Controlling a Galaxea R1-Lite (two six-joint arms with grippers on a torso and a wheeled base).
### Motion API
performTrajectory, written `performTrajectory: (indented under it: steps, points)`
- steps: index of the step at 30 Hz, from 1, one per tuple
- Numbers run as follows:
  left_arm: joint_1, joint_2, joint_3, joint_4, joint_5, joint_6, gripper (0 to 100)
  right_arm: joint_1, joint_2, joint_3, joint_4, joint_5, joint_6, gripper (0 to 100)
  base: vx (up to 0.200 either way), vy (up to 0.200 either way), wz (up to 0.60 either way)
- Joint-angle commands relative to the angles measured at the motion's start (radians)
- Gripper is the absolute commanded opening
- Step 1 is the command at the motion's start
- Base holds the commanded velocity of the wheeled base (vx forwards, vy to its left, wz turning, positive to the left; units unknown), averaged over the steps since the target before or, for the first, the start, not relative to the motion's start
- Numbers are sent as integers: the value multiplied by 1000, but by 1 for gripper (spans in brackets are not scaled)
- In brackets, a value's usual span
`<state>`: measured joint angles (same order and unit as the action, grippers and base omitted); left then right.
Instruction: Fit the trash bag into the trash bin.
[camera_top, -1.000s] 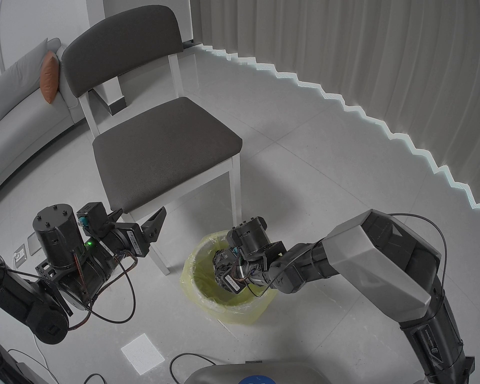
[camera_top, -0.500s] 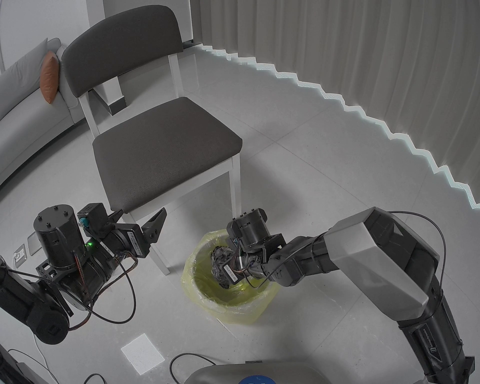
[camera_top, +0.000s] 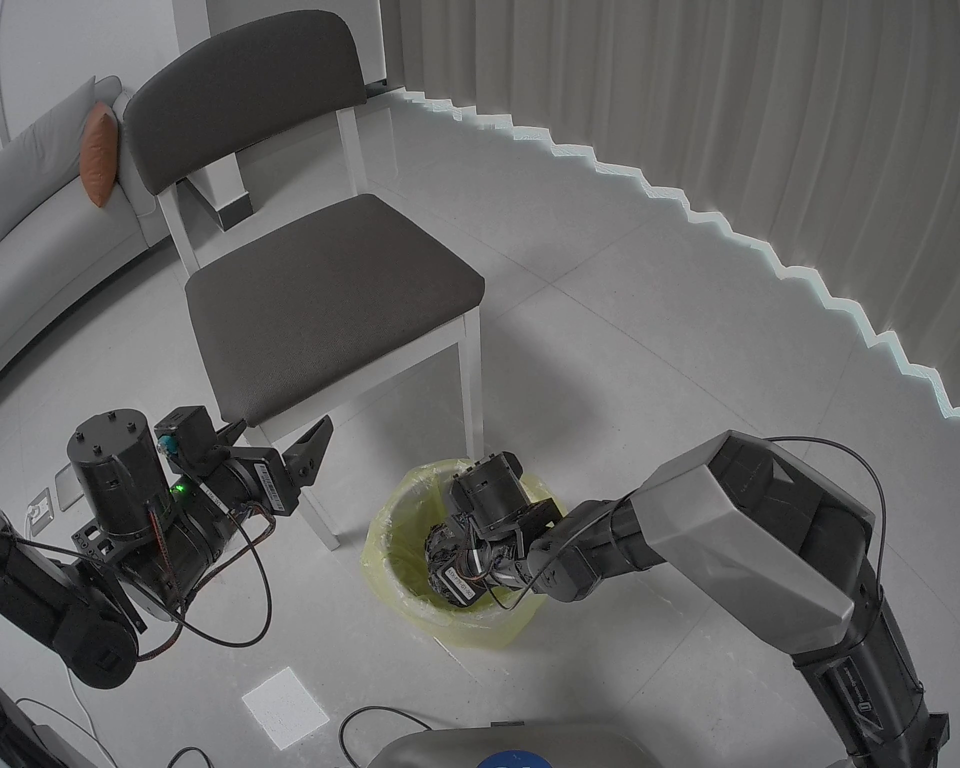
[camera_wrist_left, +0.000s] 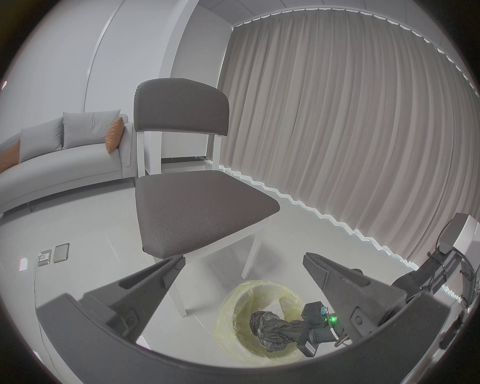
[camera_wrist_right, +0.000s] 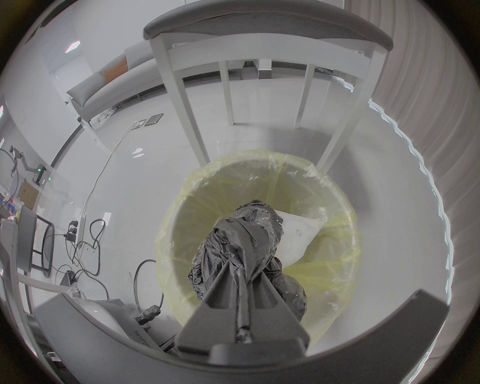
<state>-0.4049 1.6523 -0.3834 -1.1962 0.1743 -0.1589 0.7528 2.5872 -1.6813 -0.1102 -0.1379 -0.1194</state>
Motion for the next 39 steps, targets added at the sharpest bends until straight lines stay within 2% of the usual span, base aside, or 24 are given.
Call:
performTrajectory:
  steps: [1, 14, 22, 27, 33, 39]
  points:
    - [0, 1, 0, 0, 1, -1, 100, -6, 2, -3, 0, 0, -14, 100, 0, 0, 0]
    - [3, 17, 5, -5, 2, -1, 100, -23, -2, -12, -11, -2, -3, 100, 0, 0, 0]
    - [5, 17, 5, -6, 1, -1, 100, -59, -30, -12, -11, -3, 0, 100, 0, 0, 0]
    - [6, 17, 5, -5, 1, -1, 100, -108, -65, 8, -6, -12, -2, 100, 0, 0, 0]
    - [5, 14, 5, -6, 1, -1, 100, -213, -134, 112, -6, -12, -17, 100, 0, 0, 0]
    - [1, 18, 6, -5, 1, -1, 100, -290, -125, 138, -11, -12, -45, 100, 0, 0, 0]
